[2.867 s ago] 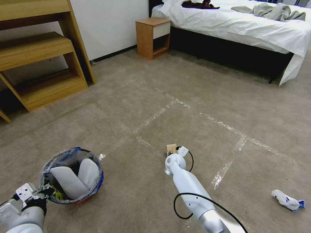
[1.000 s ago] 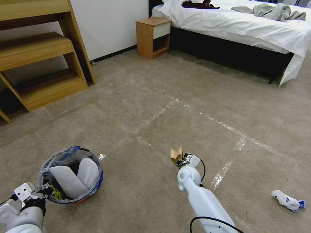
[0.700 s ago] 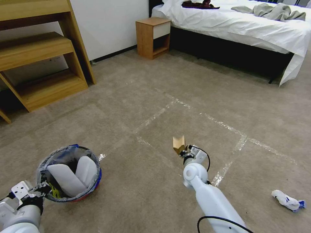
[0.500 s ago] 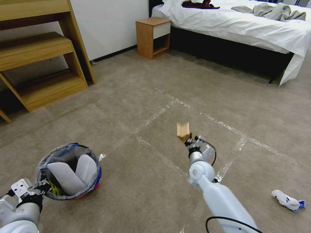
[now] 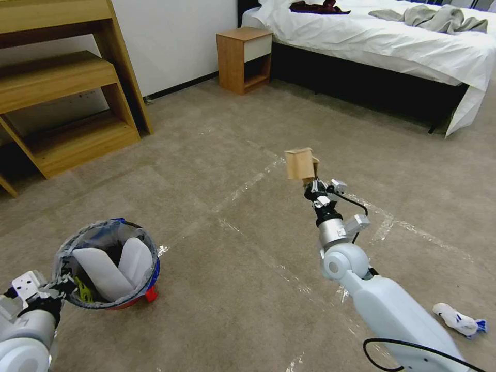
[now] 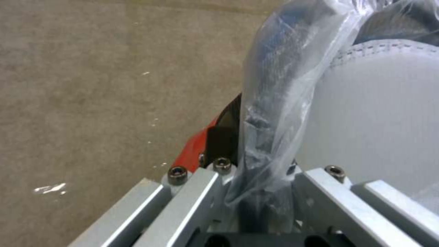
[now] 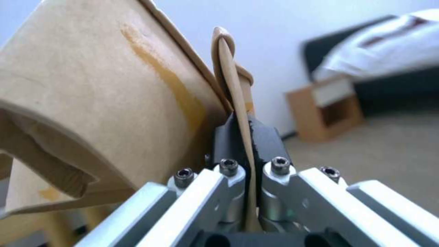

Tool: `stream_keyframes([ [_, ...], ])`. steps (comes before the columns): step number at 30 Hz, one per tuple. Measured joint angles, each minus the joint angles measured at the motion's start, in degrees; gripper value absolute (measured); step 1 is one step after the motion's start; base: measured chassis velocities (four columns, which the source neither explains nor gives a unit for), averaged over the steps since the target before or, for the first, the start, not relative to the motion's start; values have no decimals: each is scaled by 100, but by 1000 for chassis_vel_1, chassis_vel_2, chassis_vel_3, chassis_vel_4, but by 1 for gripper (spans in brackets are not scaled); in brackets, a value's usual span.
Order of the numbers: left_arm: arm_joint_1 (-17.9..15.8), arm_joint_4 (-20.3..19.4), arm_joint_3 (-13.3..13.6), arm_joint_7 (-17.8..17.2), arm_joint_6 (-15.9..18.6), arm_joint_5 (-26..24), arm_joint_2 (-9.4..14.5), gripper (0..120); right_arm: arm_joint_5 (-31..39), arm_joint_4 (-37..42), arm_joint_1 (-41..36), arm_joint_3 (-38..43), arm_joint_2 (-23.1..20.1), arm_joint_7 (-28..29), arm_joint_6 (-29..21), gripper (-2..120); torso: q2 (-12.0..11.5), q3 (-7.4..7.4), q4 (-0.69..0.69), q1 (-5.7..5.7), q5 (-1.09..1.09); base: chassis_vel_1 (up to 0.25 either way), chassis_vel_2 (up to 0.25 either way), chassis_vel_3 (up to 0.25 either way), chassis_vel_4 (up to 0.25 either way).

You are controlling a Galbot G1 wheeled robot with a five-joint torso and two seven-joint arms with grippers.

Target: Pick up the trash bin and place the garbage on the floor into it.

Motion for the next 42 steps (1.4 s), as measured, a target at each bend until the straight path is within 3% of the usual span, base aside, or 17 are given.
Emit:
stream_keyframes([
  [3, -52, 29, 78, -10, 83, -110, 137, 1, 9, 483, 305, -440, -303, -165, 23, 0, 0, 0, -1, 0, 1, 0, 0, 0, 0],
  [13, -163, 19, 172, -28, 207, -242, 306, 1, 221, 1130, 1527, -1856, -522, -180, -35, 0, 0, 0, 1, 0, 0, 0, 0, 0, 0],
  [20, -168, -194, 102, -136, 379, -529, 332, 1, 485, 1274, 2719, -3057, -365, 2, -225, 0, 0, 0, 2, 0, 1, 0, 0, 0, 0],
  [30, -157, -464, 37, -276, 548, -799, 368, 1, 707, 1330, 3521, -3831, -119, 146, -315, 0, 0, 0, 1, 0, 0, 0, 0, 0, 0],
  [42, -95, -617, -109, -337, 625, -964, 466, 1, 1210, 1331, 4378, -5113, 462, 534, -555, 0, 0, 0, 1, 0, 0, 0, 0, 0, 0],
])
